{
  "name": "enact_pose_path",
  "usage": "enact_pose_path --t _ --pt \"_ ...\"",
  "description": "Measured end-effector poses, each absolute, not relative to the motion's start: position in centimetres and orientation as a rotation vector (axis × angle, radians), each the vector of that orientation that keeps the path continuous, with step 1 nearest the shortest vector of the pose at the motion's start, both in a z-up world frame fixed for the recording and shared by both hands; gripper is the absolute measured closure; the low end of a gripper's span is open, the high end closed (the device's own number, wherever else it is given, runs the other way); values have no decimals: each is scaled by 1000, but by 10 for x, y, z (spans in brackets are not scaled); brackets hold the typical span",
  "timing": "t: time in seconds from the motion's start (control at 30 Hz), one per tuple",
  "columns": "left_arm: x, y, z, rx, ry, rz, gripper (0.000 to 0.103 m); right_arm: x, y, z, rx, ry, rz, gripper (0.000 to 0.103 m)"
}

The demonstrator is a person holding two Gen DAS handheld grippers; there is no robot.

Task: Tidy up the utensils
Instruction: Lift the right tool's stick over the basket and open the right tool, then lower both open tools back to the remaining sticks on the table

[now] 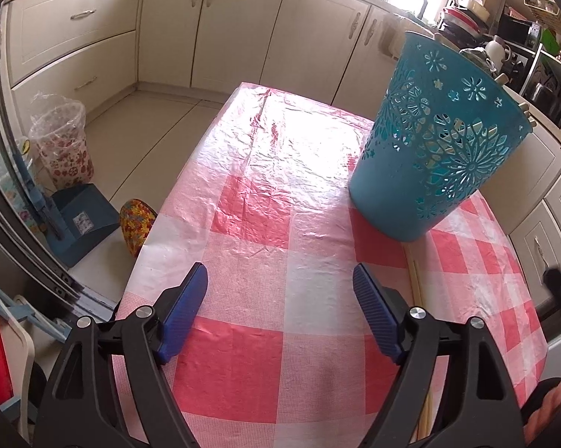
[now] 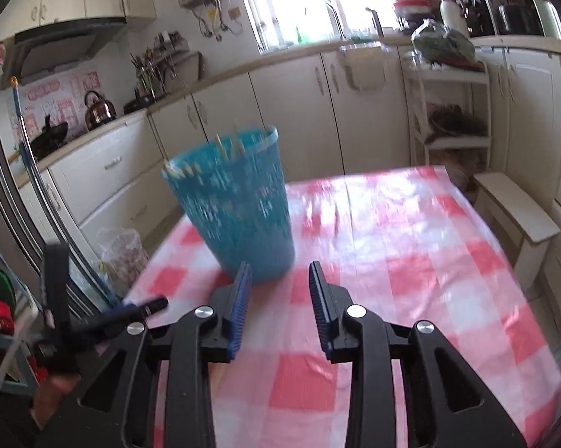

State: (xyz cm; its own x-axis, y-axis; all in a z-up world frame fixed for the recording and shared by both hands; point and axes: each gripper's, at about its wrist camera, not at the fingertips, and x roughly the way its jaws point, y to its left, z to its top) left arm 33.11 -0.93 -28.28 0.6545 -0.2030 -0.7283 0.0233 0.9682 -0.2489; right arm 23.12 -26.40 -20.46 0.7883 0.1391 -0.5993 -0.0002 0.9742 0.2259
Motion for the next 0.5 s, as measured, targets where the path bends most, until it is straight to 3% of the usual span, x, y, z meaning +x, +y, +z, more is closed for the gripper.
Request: enact_pose_path --t 0.23,0.5 --pt "329 -17 -281 -180 840 -120 25 247 -229 -243 155 846 150 73" --pt "329 -15 -282 -192 844 -126 24 269 -196 -262 99 940 153 87"
